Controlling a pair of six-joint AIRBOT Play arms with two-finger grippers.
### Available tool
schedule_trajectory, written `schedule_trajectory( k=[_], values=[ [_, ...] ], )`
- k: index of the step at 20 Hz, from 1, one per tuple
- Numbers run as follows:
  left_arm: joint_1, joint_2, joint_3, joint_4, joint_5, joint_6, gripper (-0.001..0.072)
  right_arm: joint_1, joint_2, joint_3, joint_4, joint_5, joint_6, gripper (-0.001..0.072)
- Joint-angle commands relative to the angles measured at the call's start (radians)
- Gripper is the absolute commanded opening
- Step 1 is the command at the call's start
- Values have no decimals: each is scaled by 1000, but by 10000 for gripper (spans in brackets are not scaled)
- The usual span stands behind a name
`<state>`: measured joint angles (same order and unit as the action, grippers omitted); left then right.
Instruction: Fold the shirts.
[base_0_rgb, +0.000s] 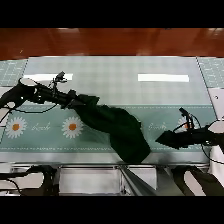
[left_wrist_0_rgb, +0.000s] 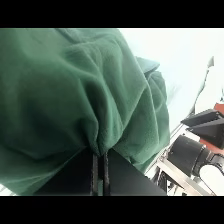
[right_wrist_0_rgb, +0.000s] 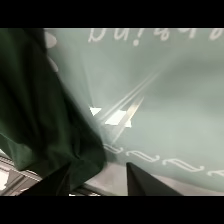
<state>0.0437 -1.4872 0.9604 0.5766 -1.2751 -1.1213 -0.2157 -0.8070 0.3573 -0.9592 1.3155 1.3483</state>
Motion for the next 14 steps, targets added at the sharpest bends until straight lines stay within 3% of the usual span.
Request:
schedule_trajectory(
  k=[1,11,12,13,14],
  values=[
    [0,11,5,1,-2,2,21,78,-50,-11,-25,-27,48,407],
    [0,11,5,1,10,2,21,392,-440,130,245,-277,-83,395],
    [0,11,5,1,10,2,21,411,-467,167,245,-273,-83,298],
    [0,11,5,0,9,2,21,428,-486,206,245,-258,-94,101],
    [4,15,6,0,10,2,21,437,-488,242,244,-233,-121,31]
  ],
)
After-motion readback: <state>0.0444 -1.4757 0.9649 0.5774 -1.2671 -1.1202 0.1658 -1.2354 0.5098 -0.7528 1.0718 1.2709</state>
